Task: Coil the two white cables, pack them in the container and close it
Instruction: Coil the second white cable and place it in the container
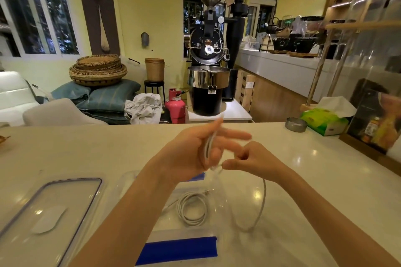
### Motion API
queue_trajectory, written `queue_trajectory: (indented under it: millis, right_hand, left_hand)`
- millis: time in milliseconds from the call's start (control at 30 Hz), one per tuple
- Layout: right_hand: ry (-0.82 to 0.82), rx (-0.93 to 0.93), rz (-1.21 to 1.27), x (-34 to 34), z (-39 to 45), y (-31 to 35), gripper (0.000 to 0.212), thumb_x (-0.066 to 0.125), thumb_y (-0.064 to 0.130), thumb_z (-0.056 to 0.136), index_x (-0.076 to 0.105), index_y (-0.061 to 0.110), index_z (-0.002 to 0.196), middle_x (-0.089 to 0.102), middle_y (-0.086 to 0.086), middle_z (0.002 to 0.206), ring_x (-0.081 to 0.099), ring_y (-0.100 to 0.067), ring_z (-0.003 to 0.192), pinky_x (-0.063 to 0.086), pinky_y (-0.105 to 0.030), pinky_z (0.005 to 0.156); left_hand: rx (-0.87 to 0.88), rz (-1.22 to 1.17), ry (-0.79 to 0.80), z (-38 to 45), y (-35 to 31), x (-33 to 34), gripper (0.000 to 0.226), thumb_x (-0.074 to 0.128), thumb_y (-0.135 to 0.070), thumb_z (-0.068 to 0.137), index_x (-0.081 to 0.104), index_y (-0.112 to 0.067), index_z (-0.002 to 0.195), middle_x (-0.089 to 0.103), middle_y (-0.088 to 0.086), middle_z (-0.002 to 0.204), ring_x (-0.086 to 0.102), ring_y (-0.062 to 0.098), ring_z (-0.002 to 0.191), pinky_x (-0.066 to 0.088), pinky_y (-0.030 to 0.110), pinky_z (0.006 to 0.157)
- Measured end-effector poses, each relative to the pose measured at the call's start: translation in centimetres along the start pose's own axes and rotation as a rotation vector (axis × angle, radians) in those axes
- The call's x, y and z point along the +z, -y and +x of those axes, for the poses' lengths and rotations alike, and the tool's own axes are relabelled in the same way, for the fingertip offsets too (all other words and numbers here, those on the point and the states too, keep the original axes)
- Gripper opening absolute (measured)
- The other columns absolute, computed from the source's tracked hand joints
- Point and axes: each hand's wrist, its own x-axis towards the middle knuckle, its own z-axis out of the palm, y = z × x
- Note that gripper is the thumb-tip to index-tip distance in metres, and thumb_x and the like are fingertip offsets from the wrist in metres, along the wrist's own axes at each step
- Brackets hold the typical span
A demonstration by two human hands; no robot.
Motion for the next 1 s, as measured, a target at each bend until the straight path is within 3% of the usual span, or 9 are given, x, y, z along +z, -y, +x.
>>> queue_trajectory:
  millis: [100,233,333,433,467,533,600,767,1000]
  right_hand:
    - [0.005,0.025,0.088,-1.6,0.4,0.8,0.033,0.07,0.023,0.073,0.053,0.008,0.048,0.037,0.002,0.042,0.033,-0.007,0.04,0.03,-0.02,0.044]
    - [0.086,0.062,0.366,-3.3,-0.1,3.4,0.029,0.057,0.039,0.08,0.06,0.013,0.067,0.038,0.002,0.046,0.028,-0.009,0.038,0.024,-0.018,0.037]
    - [0.011,0.04,0.366,-2.6,-0.7,5.0,0.036,0.038,0.032,0.094,0.06,0.01,0.074,0.041,0.004,0.045,0.031,-0.007,0.035,0.026,-0.016,0.034]
    - [-0.124,-0.113,0.219,-0.6,-1.7,6.1,0.036,0.034,0.023,0.097,0.06,0.014,0.074,0.045,0.006,0.045,0.04,-0.003,0.037,0.033,-0.012,0.039]
    - [-0.142,-0.159,0.219,0.1,-2.0,6.4,0.036,0.034,0.021,0.097,0.058,0.019,0.07,0.048,0.007,0.043,0.041,-0.002,0.039,0.034,-0.011,0.042]
    - [-0.133,-0.213,0.189,1.5,-2.3,6.6,0.036,0.034,0.023,0.097,0.051,0.029,0.066,0.05,0.012,0.044,0.044,-0.002,0.042,0.035,-0.012,0.045]
    - [-0.105,-0.225,0.094,2.6,-2.3,6.1,0.033,0.032,0.028,0.096,0.048,0.032,0.068,0.049,0.011,0.05,0.046,-0.004,0.048,0.038,-0.017,0.049]
    - [-0.021,-0.23,0.001,4.0,-2.2,5.2,0.025,0.03,0.033,0.096,0.047,0.035,0.078,0.05,0.011,0.061,0.049,-0.004,0.056,0.043,-0.017,0.059]
    - [0.172,-0.181,0.194,3.1,-2.3,4.7,0.028,0.033,0.03,0.095,0.055,0.027,0.077,0.046,0.008,0.052,0.042,-0.005,0.044,0.039,-0.011,0.048]
  left_hand:
    - [-0.094,0.312,0.017,-0.4,1.3,0.4,0.049,0.031,-0.034,0.095,0.062,0.002,0.105,0.073,0.004,0.064,0.053,0.004,0.036,0.042,0.018,0.055]
    - [-0.084,0.497,-0.199,0.6,2.8,0.5,0.051,0.024,-0.038,0.097,0.058,-0.001,0.111,0.073,0.02,0.09,0.06,0.008,0.044,0.038,0.014,0.04]
    - [-0.063,0.371,-0.337,1.8,3.4,0.4,0.05,0.019,-0.034,0.099,0.051,0.0,0.118,0.069,0.024,0.1,0.068,0.016,0.055,0.038,0.016,0.039]
    - [-0.004,0.134,-0.437,2.5,3.3,0.1,0.049,0.018,-0.028,0.099,0.054,0.001,0.116,0.059,0.03,0.118,0.061,0.04,0.105,0.047,0.02,0.054]
    - [0.039,0.063,-0.49,2.6,3.3,-0.2,0.047,0.022,-0.028,0.099,0.059,0.0,0.108,0.061,0.03,0.116,0.058,0.042,0.109,0.05,0.025,0.063]
    - [0.1,-0.139,-0.496,2.5,3.1,-0.9,0.045,0.026,-0.029,0.098,0.059,0.0,0.106,0.069,0.026,0.098,0.066,0.037,0.094,0.054,0.031,0.069]
    - [0.128,-0.335,-0.403,2.5,2.7,-1.6,0.051,0.022,-0.03,0.098,0.055,0.006,0.113,0.075,0.015,0.078,0.073,0.022,0.072,0.058,0.024,0.06]
    - [0.188,-0.391,-0.312,2.2,1.6,-2.6,0.058,0.018,-0.035,0.098,0.066,-0.004,0.092,0.076,0.002,0.084,0.072,0.009,0.076,0.055,0.016,0.06]
    - [0.21,-0.518,-0.17,1.6,1.1,-2.4,0.059,0.025,-0.035,0.096,0.072,0.0,0.084,0.075,0.004,0.067,0.069,0.007,0.053,0.052,0.014,0.043]
